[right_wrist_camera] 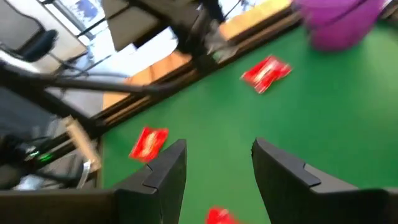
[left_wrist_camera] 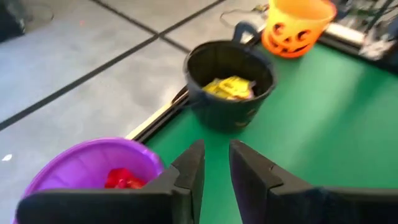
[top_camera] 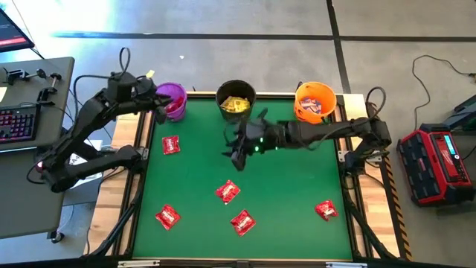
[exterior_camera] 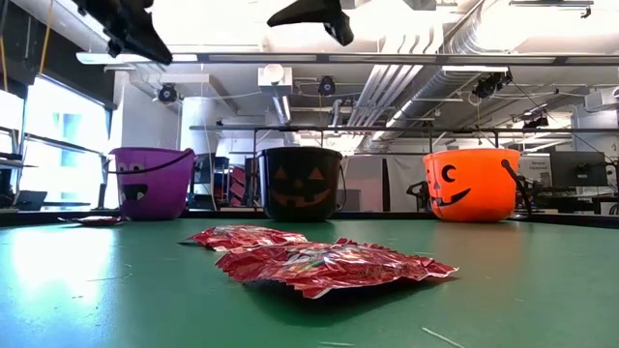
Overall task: Sort candy by brand, put in halloween buckets
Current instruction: Put the red candy pack into the violet bucket
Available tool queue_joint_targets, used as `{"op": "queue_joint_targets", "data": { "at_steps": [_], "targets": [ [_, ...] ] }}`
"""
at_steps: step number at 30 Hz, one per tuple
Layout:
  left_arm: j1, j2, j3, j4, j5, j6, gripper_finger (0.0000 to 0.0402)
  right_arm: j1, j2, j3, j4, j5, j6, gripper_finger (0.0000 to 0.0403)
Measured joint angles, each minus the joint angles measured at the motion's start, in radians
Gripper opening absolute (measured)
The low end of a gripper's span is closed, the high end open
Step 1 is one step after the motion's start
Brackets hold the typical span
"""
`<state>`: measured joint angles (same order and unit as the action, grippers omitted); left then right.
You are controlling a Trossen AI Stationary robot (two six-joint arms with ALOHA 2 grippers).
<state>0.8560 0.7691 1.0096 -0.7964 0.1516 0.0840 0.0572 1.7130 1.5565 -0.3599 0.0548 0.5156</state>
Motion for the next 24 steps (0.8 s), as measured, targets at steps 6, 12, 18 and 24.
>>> {"op": "queue_joint_targets", "data": {
  "at_steps": [6, 12, 18, 24],
  "targets": [
    [-0.065, -0.068, 0.000, 0.000, 0.000, -0.031, 0.0052, 0.118, 0.000, -0.065, -0.003, 0.020, 0.132, 0.0169],
    [-0.113, -0.104, -0.001, 0.000, 0.000, -0.055, 0.0051, 0.247, 0.000, -0.067, -0.134, 0.128, 0.248, 0.0169],
    [-0.173, -0.122, -0.001, 0.000, 0.000, -0.083, 0.0050, 0.337, 0.040, -0.067, -0.210, 0.214, 0.362, 0.0169],
    [-0.249, -0.123, -0.001, 0.000, 0.000, -0.091, 0.0050, 0.362, 0.176, -0.067, -0.177, 0.247, 0.379, 0.0169]
  ]
}}
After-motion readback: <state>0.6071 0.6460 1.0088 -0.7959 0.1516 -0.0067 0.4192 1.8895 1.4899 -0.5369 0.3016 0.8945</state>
